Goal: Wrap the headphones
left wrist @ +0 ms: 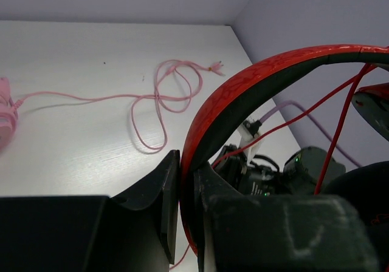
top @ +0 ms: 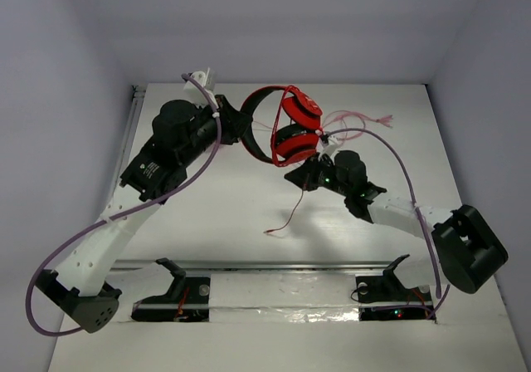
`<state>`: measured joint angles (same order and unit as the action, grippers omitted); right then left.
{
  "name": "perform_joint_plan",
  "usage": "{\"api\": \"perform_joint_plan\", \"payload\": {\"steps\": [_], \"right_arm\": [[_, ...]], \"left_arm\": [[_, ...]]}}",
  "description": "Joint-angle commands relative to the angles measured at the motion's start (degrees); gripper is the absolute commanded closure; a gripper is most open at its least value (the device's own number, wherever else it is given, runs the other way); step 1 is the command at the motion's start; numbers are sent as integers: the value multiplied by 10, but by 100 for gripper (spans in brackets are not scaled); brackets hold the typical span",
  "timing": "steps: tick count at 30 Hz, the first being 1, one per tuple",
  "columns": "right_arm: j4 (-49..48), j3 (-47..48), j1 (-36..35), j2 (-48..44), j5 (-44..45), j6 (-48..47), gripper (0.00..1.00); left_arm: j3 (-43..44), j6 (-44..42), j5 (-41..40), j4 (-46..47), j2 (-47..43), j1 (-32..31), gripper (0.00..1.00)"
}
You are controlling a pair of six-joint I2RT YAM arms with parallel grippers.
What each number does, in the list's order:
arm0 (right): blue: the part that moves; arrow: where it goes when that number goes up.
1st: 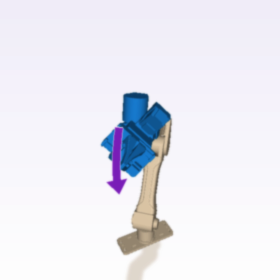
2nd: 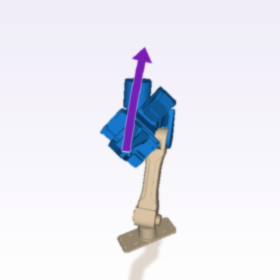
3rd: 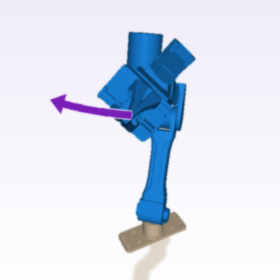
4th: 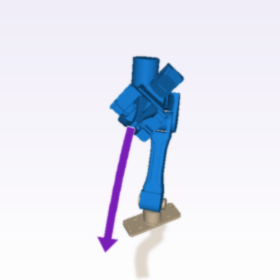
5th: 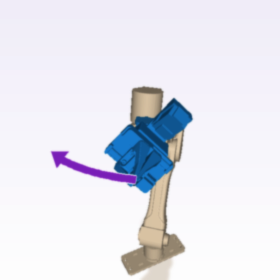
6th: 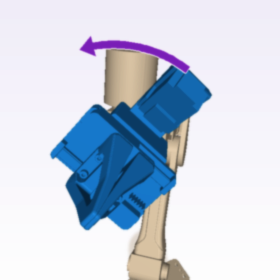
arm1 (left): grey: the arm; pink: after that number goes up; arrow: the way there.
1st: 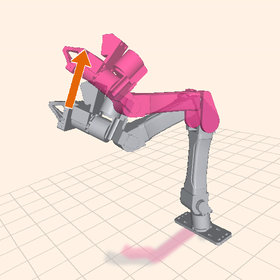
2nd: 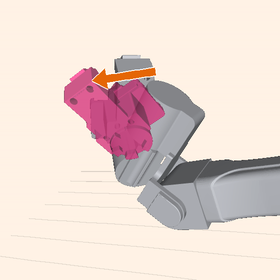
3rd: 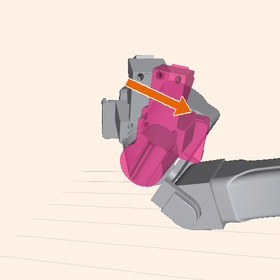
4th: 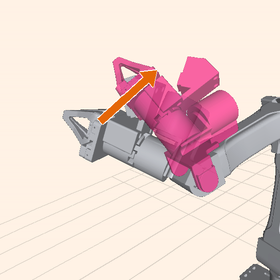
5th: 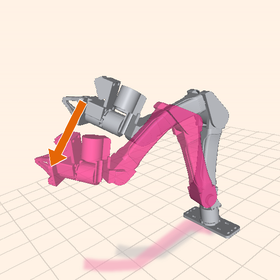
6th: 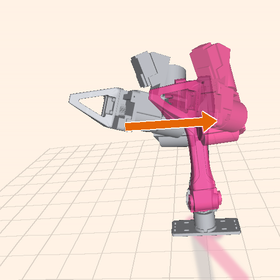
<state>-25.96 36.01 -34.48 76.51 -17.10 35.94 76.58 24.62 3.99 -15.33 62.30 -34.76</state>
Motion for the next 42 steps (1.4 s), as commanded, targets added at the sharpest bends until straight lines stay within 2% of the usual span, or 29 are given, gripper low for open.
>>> {"api": "perform_joint_plan", "payload": {"steps": [1,4,6,10,19,25,31,34,37,42], "right_arm": [[-95,-19,-28,18,-37,40,100],[-110,-25,-58,33,-26,52,100],[-89,-17,-95,36,-7,48,100],[-42,-10,-160,14,36,47,100],[27,-38,-216,-50,83,83,100],[84,-22,-247,-63,69,87,100],[227,25,-286,-113,65,69,100],[361,84,-292,-109,55,41,100],[412,134,-292,-102,45,19,100],[473,196,-292,-51,5,-15,100]], "left_arm": [[27,48,-35,89,5,0,100],[17,70,-71,108,18,0,100],[0,84,-82,131,21,0,100],[-18,91,-162,147,23,0,100],[-59,80,-331,170,37,6,100],[-77,66,-393,167,70,6,100],[-115,45,-433,124,77,6,100],[-144,41,-451,106,82,-7,100],[-158,46,-477,77,98,-27,100],[-146,49,-494,29,141,-95,100]]}}
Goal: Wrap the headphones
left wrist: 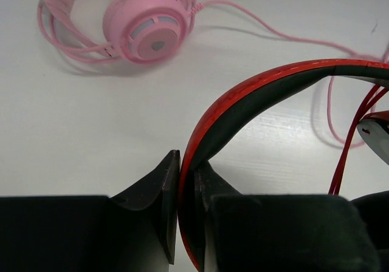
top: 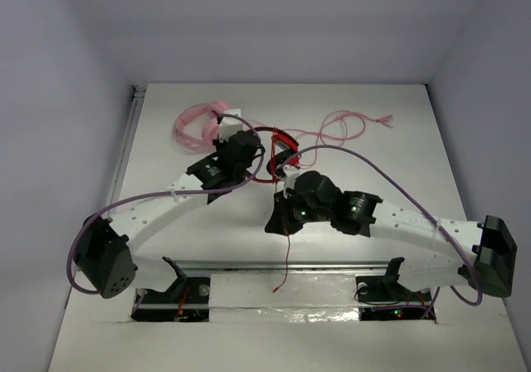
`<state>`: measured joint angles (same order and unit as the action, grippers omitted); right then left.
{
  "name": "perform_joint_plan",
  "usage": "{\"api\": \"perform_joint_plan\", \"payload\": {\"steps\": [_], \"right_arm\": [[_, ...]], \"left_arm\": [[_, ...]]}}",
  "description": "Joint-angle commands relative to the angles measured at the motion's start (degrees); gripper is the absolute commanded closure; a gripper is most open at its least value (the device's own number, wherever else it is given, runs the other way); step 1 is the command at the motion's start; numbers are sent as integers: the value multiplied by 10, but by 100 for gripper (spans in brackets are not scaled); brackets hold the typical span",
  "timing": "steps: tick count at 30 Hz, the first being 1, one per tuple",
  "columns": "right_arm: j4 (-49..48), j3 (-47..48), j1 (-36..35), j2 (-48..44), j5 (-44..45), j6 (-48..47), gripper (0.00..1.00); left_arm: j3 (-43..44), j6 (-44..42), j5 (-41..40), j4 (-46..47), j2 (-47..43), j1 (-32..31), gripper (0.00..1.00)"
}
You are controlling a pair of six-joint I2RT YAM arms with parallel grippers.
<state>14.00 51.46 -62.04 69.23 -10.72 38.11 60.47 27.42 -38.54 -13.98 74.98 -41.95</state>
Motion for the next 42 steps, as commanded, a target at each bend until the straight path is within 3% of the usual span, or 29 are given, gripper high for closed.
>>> {"api": "perform_joint_plan", "payload": {"steps": [1,4,13,19,23,28,37,42], "right_arm": [[75,59,-17,29,-71,-41,100],[80,84,-17,51,-98,-52,100],[212,139,-17,30,36,-112,100],[258,179,-17,49,104,-120,96],[289,210,-12,57,182,-130,92],[299,218,5,57,230,-138,89],[265,211,54,40,373,-143,92],[243,213,68,30,413,-156,89]], "left_arm": [[20,21,-61,9,27,-31,100],[12,25,-41,11,37,-53,100],[-68,-2,16,-31,-19,-60,100],[-48,-24,56,-153,-40,-86,100],[-53,-58,95,-157,-58,-98,100],[-51,-82,151,-151,-76,-98,100],[-61,-113,260,-112,-115,-98,100],[-57,-121,281,-123,-106,-98,100]]}}
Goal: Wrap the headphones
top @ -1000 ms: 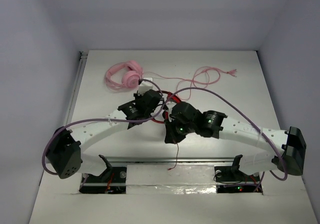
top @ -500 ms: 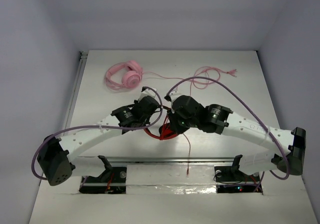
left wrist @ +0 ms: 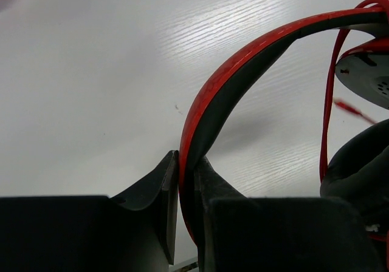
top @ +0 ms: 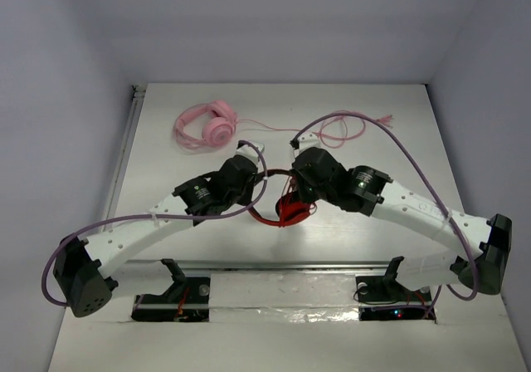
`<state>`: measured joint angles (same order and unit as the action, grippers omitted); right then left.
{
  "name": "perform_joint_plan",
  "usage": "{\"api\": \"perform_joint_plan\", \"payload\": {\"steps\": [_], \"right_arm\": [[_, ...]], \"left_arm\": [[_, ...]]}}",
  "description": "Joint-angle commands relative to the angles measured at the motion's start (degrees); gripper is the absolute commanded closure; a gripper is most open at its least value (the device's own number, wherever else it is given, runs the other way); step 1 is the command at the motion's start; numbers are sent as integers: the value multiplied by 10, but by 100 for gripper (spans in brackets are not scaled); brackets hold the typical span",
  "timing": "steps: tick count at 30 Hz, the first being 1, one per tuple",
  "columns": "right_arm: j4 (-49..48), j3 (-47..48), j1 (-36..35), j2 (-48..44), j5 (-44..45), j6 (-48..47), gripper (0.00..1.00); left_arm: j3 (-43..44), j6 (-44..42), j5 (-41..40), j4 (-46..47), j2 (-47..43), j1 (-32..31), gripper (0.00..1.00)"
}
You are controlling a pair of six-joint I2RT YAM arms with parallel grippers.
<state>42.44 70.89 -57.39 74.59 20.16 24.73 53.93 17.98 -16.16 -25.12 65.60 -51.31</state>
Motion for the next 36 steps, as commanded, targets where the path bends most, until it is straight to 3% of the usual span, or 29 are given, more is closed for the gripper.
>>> {"api": "perform_joint_plan", "payload": {"steps": [1,10,13,14,16,22,27,36], "right_arm": [[-45,19,29,-25,108,-24,89],[-60,30,44,-25,64,-38,81],[-60,21,44,-22,66,-40,85],[-61,17,49,-23,73,-42,95],[-63,8,56,-26,82,-43,100],[-99,-27,90,-46,92,-45,100],[-121,-49,109,-52,85,-44,87],[-144,-70,126,-56,58,-44,83]], "left_arm": [[9,-27,55,-13,-10,-5,100],[17,-37,66,-5,9,-5,100],[17,-39,75,0,4,-5,100],[18,-39,78,1,-1,-5,100],[21,-40,95,2,-7,-5,100],[27,-43,158,17,-41,23,100],[28,-52,204,24,-56,33,100],[27,-60,256,38,-72,67,100]]}}
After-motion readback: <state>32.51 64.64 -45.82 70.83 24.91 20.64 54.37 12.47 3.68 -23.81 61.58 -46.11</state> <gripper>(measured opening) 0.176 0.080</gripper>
